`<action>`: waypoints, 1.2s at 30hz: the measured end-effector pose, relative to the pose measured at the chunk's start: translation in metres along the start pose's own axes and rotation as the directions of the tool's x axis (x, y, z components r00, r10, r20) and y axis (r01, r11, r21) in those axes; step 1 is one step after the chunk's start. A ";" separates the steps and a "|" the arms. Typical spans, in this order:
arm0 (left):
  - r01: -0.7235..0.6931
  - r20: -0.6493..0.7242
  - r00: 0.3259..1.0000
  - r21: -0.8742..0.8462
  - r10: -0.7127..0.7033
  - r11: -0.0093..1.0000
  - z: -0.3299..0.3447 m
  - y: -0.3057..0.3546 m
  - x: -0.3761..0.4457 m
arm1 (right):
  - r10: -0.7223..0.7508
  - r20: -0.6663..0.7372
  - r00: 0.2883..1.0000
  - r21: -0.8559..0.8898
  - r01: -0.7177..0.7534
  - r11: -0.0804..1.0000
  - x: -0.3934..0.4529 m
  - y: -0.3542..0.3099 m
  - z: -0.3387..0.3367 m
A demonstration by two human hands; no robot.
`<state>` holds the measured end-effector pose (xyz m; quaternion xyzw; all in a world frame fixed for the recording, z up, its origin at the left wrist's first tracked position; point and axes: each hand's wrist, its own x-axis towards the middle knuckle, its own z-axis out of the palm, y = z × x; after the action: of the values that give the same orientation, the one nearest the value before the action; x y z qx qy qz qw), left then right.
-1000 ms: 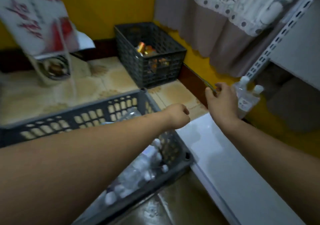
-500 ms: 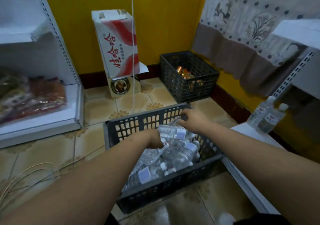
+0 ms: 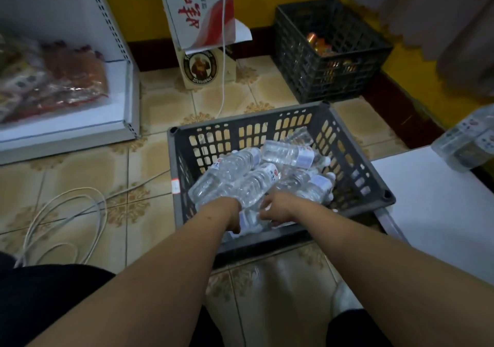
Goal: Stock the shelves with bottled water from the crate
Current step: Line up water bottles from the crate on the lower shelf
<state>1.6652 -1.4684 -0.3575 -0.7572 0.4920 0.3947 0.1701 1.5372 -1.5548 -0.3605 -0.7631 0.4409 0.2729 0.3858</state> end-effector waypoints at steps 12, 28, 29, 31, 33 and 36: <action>-0.133 -0.159 0.984 -0.369 0.079 0.920 -0.006 -0.015 -0.036 | -0.081 -0.193 0.978 -0.177 0.046 0.983 -0.061 -0.061 -0.065; -0.598 -0.520 0.796 -0.596 0.310 0.536 -0.052 0.115 -0.186 | -0.048 -0.824 0.564 -0.036 0.032 0.999 -0.310 -0.037 -0.184; -0.625 -0.548 0.773 -0.573 0.319 0.530 -0.052 0.125 -0.195 | -0.041 -0.848 0.529 -0.024 0.040 0.999 -0.323 -0.035 -0.186; -0.646 -0.590 0.751 -0.559 0.298 0.520 -0.055 0.140 -0.214 | -0.025 -0.880 0.474 0.007 0.066 0.998 -0.350 -0.029 -0.189; -0.665 -0.612 0.733 -0.553 0.298 0.501 -0.057 0.153 -0.233 | -0.005 -0.888 0.459 0.048 0.104 0.993 -0.372 -0.022 -0.191; -0.685 -0.612 0.715 -0.515 0.338 0.516 -0.062 0.172 -0.249 | 0.035 -0.850 0.526 0.164 0.200 0.966 -0.393 -0.004 -0.192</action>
<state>1.4898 -1.4352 -0.1056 -0.6417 0.5294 0.4043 -0.3801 1.3741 -1.5309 0.0441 -0.7665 0.5649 -0.2058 0.2257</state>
